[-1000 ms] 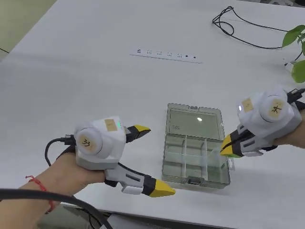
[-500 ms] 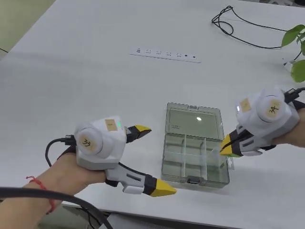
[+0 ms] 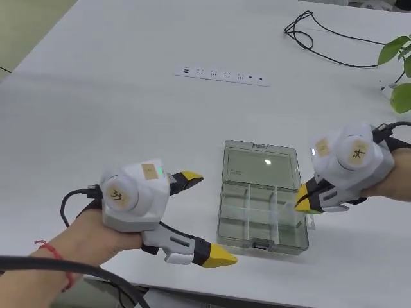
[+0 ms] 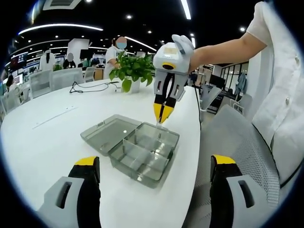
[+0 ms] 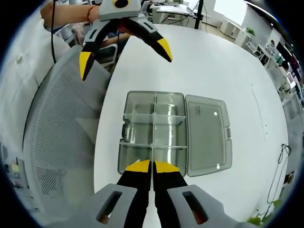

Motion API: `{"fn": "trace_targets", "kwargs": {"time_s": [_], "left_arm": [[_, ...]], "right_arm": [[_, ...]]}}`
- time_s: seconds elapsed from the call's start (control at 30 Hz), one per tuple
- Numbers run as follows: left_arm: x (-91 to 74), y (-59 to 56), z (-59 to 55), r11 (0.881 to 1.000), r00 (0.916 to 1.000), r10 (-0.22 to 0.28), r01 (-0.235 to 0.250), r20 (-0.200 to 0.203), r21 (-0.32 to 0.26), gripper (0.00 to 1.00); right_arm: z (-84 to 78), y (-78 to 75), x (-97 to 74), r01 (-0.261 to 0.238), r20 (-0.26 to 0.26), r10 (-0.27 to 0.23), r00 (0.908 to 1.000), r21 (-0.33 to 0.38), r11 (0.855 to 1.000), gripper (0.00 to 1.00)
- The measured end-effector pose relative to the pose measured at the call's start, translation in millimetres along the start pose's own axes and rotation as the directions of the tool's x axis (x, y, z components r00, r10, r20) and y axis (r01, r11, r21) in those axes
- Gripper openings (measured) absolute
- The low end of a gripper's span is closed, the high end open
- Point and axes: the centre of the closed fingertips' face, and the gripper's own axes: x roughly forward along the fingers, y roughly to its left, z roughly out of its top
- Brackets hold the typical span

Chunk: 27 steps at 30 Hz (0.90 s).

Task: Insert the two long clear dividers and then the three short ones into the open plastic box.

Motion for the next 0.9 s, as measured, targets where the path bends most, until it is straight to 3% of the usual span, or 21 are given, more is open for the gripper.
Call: {"fn": "trace_targets", "kwargs": {"time_s": [0.2,0.63,0.9], "left_arm": [[-0.7,0.6,0.4,1.000,1.0000,0.002,-0.002,0.001,0.001,0.98],[-0.2,0.2,1.2,1.000,1.0000,0.003,-0.003,0.006,-0.001,0.98],[-1.1,0.5,-1.3,1.000,1.0000,0.005,-0.005,-0.001,-0.003,0.99]], "right_arm": [[2.7,3.6,0.2,-0.025,0.042,0.023,0.9988,0.055,0.998,0.02],[0.6,6.1,8.7,-0.009,0.078,0.006,0.9970,0.036,0.999,0.02],[-7.2,0.1,19.9,0.003,0.096,-0.009,0.9953,0.055,0.998,0.03]]}}
